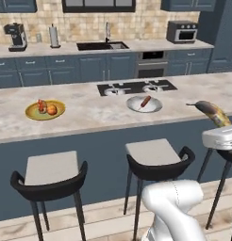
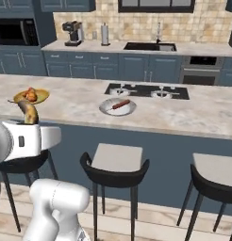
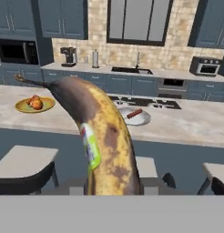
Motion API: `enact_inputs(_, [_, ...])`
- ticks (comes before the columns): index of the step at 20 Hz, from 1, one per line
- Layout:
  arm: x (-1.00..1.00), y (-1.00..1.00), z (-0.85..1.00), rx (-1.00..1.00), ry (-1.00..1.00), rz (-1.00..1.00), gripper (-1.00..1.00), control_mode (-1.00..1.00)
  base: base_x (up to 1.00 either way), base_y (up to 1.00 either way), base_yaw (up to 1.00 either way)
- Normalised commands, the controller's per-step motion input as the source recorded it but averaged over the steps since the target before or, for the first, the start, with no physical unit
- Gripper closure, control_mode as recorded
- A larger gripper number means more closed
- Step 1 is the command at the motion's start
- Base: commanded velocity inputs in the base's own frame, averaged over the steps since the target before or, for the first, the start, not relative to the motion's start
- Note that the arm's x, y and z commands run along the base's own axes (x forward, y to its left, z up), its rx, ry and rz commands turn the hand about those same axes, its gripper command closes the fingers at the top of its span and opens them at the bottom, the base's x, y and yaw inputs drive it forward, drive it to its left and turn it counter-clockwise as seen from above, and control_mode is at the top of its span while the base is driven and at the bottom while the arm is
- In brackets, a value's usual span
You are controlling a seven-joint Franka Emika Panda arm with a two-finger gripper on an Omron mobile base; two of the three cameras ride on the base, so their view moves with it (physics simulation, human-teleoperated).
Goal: Pick up the peach and banana from the fridge and place one fruit on each plate on the dining counter.
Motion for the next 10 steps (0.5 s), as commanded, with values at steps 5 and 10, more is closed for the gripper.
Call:
enact_inputs(5, [0.00, 0.00, 0.00, 0.00, 0.00, 0.00, 1.00, 1.00, 1.00, -0.10, -0.01])
enact_inputs(10, [0.00, 0.00, 0.00, 0.00, 0.00, 0.00, 1.00, 1.00, 1.00, -0.14, 0.00])
